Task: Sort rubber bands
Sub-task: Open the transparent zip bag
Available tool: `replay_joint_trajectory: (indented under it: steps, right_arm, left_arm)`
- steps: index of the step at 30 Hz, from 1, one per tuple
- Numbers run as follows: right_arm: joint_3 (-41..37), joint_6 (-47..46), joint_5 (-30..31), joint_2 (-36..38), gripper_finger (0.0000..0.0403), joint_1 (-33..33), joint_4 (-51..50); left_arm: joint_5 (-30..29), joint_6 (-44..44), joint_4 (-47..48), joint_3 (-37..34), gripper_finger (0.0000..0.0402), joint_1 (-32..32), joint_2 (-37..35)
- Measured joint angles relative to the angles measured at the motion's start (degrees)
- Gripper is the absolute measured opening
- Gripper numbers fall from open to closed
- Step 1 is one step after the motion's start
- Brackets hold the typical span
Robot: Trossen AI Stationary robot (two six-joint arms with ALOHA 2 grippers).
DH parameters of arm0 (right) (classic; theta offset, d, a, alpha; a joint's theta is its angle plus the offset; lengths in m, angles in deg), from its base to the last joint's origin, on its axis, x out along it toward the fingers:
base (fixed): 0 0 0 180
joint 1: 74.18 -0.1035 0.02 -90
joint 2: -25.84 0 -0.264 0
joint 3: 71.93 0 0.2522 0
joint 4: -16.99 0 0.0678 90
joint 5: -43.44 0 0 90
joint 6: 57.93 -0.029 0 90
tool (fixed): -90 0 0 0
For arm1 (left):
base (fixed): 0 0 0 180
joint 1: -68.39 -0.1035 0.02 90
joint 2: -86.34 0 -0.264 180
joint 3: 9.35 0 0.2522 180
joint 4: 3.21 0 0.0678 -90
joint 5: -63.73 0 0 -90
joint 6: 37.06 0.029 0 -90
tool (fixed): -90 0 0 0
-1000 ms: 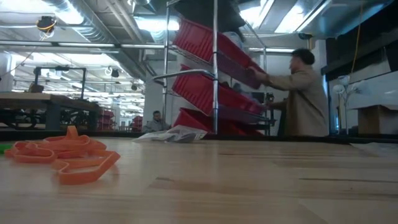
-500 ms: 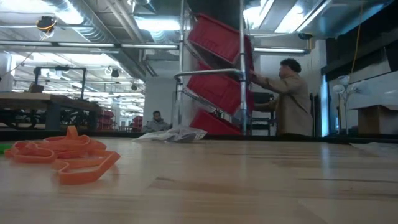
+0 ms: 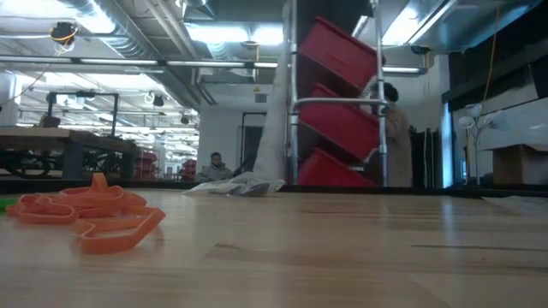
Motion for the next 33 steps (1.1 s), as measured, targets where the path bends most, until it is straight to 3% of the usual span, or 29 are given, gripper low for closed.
replay_joint_trajectory:
  steps: [7,13,19,33]
  right_arm:
    - [0.04,-5.92,4.62,-3.51,0.0,-4.12,7.67]
    - [0.02,-12.62,6.01,-7.93,0.0,-4.2,15.67]
    - [-0.02,-18.2,6.41,-11.68,0.0,-4.2,21.02]
    - [-0.02,-27.96,6.03,-15.71,0.0001,-3.73,20.4]
  left_arm:
    - [-0.17,7.61,-5.0,0.0,0.0231,2.11,2.29]
    - [-0.24,15.16,-11.36,0.0,0.0231,4.9,4.42]
    - [-0.29,25.99,-11.81,1.32,0.0231,7.99,4.5]
    - [-3.64,32.42,-12.03,1.68,0.0231,8.5,4.48]
